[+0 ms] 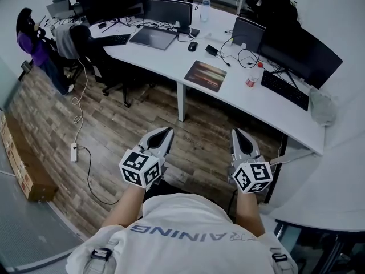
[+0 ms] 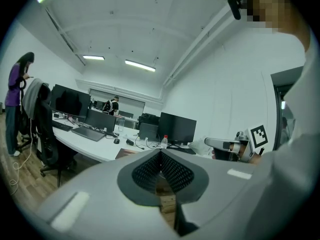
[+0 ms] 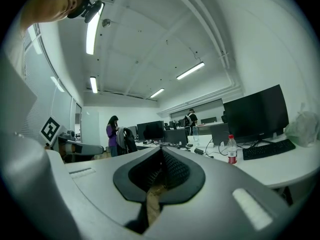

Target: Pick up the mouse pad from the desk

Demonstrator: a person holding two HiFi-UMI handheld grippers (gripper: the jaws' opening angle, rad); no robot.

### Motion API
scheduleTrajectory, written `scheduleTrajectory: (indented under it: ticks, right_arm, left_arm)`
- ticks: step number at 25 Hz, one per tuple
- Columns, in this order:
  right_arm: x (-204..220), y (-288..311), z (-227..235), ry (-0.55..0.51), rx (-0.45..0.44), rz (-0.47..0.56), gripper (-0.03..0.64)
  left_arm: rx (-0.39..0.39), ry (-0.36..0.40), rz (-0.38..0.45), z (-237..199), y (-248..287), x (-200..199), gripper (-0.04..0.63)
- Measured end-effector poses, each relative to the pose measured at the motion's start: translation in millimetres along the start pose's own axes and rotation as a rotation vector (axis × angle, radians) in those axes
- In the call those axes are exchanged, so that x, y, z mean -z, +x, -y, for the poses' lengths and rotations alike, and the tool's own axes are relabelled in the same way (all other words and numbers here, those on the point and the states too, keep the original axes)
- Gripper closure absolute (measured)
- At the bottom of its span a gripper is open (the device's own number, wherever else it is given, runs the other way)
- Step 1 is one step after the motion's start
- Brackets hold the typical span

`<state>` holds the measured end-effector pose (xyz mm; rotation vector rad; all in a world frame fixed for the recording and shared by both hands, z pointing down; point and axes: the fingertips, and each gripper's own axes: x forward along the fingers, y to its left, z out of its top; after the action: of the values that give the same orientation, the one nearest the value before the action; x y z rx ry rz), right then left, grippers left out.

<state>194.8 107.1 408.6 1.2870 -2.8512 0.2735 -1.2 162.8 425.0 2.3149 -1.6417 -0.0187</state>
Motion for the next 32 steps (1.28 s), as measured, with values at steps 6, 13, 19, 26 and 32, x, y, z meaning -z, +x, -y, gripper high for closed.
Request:
scheduleTrajectory:
  ticks: [6, 13, 19, 26, 32]
  right_arm:
    - [-4, 48, -18, -0.02, 0.025, -0.029, 0.604]
    - [-14, 111, -46, -0.035, 0.086, -0.067, 0.604]
    - [4, 149, -76, -0.037, 0.082, -0.132, 0.604]
    - [15, 183, -69, -0.016, 0.079, -0.149, 0.604]
    - [13, 214, -25, 0.011, 0.09, -0.13, 0.604]
  left_arm:
    - [0.051, -0.026, 0.003, -50, 7, -18, 0.595]
    - [0.064, -0.071, -0.003, -136, -1, -31, 0.595]
    - [0.065, -0.057, 0.009, -182, -4, -43, 0.595]
    - [0.063, -0.063, 0.005, -206, 17, -47, 0.595]
    - [0.068, -0.026, -0.006, -210, 71, -61, 0.595]
